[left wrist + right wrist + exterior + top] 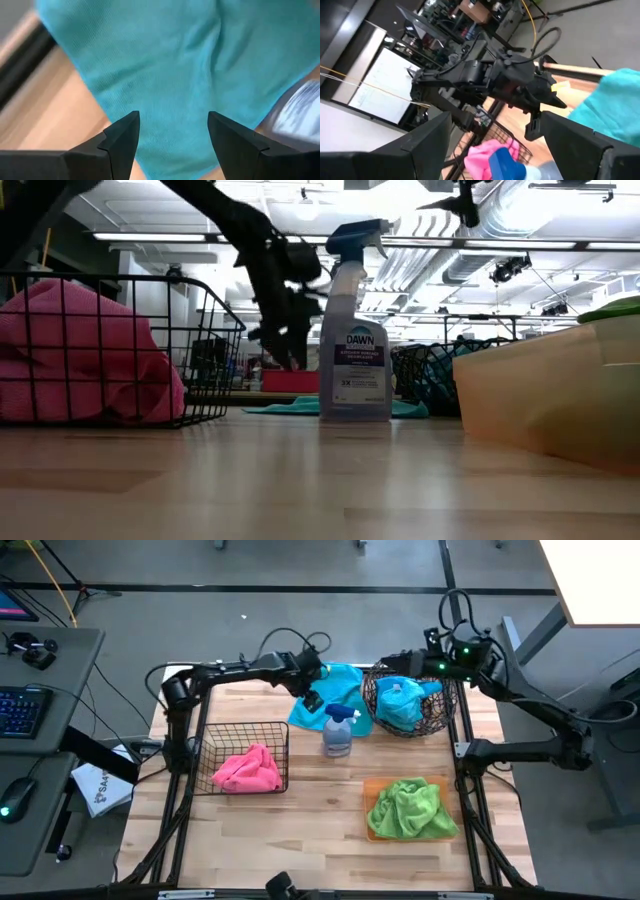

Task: Sort microfiber towel by color & place in baskets
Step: Put the blue microfiber cloth into the right wire basket

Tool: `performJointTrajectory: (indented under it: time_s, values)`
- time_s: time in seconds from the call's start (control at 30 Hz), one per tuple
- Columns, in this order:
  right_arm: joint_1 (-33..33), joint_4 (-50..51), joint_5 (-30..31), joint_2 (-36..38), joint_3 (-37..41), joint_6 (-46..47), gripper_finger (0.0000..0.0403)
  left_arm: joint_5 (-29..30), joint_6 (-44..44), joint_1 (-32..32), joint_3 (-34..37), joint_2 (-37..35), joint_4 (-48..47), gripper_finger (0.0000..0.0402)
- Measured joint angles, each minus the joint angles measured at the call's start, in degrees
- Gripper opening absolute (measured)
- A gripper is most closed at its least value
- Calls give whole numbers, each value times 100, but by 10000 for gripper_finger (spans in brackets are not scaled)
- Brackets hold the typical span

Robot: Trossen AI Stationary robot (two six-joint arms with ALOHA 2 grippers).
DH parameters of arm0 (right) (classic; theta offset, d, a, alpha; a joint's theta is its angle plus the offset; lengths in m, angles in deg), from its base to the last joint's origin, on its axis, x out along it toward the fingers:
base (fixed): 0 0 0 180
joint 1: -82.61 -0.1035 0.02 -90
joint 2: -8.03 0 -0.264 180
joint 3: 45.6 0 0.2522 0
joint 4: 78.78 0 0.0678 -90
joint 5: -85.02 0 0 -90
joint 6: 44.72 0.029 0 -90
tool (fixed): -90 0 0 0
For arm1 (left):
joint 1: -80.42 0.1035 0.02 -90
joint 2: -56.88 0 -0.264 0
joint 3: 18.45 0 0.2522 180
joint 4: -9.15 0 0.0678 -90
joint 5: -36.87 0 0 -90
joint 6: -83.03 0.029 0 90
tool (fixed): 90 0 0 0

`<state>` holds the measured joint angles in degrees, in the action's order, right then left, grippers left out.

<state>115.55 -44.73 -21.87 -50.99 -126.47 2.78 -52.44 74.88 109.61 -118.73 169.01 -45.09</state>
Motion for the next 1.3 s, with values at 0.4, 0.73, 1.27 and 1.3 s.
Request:
performJointTrajectory:
  time_s: [0.4,0.73,1.27,1.3]
  values:
    - [0,140,20,18,0,1,302,-125,937,-44,-4,895,-56,223]
    - [0,138,20,18,0,28,302,59,1096,-45,-47,1153,-444,140]
    - [0,171,-13,27,0,-289,302,343,1379,255,13,-1516,-638,1]
    - [0,169,-15,27,0,-297,302,338,1400,247,10,-1830,-498,1]
